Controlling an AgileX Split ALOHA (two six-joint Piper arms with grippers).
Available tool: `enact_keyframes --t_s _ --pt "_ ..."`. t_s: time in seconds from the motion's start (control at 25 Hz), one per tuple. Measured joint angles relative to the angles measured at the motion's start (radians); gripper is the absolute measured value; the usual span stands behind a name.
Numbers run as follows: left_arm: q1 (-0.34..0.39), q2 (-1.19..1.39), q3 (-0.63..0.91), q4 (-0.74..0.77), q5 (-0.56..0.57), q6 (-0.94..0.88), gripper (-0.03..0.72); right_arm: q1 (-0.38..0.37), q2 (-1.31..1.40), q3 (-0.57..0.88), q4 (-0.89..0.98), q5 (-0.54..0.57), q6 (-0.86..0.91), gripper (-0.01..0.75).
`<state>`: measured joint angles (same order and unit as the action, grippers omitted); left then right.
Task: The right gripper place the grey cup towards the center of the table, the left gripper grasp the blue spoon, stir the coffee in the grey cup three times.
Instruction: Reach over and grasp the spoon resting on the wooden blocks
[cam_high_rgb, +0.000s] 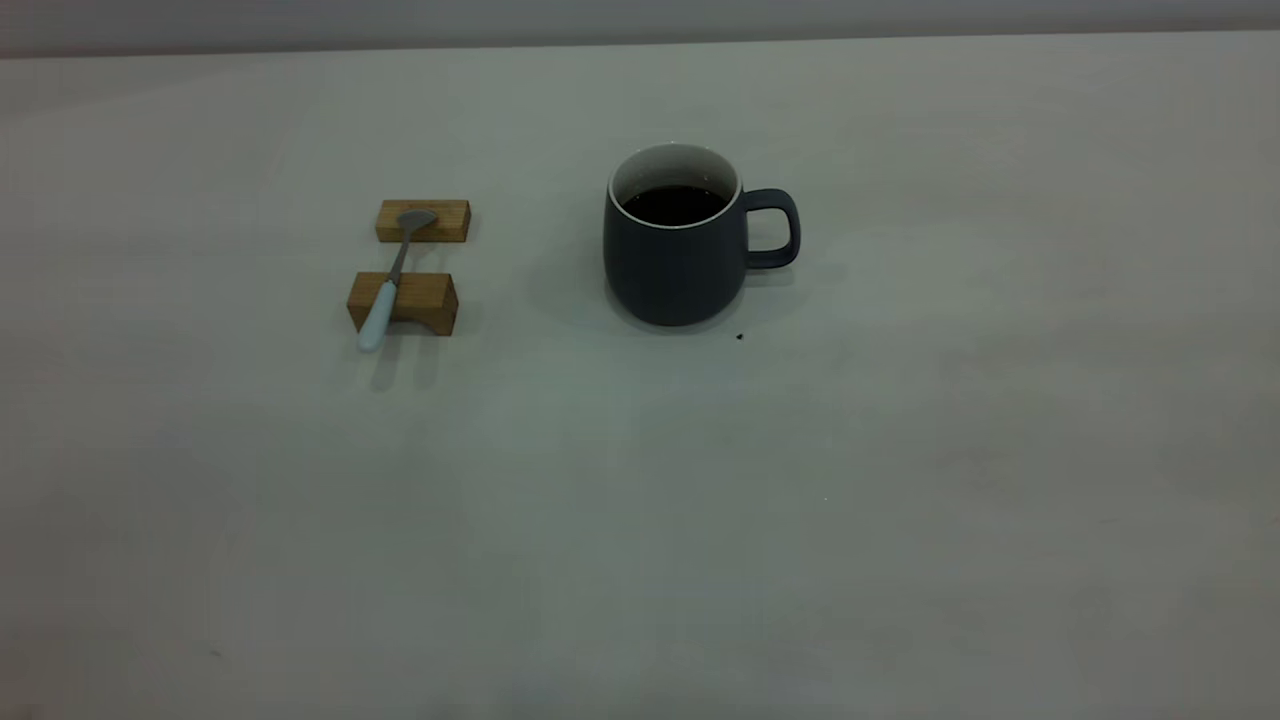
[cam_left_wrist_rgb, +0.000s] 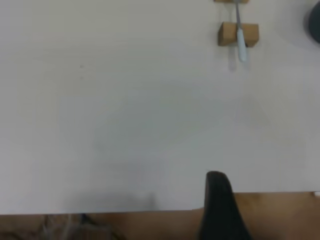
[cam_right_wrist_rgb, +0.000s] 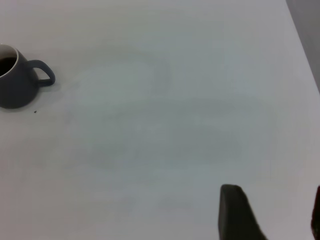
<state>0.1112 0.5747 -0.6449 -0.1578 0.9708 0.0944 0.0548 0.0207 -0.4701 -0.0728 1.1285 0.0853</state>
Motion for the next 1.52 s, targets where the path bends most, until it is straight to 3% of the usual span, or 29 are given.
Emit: enact_keyframes --t_s 0.44,0.8,1.0,1.2,1.52 --pt "-0.009 0.627 -0.147 -0.120 -0.182 0.101 0.585 0.000 0.000 0.000 0.000 0.000 0.000 0.303" --pt "-0.241 1.105 -0.290 -0.094 -0.352 -0.031 0.585 0.000 0.000 0.000 0.000 0.000 0.000 0.239" --pt "-0.304 1.345 -0.451 -0.024 -0.382 -0.145 0.585 0.000 0.000 0.000 0.000 0.000 0.000 0.239" --pt "-0.311 1.508 -0.586 0.010 -0.384 -0.197 0.585 0.000 0.000 0.000 0.000 0.000 0.000 0.239" --pt "-0.342 1.652 -0.681 0.015 -0.386 -0.206 0.585 0.000 0.000 0.000 0.000 0.000 0.000 0.239"
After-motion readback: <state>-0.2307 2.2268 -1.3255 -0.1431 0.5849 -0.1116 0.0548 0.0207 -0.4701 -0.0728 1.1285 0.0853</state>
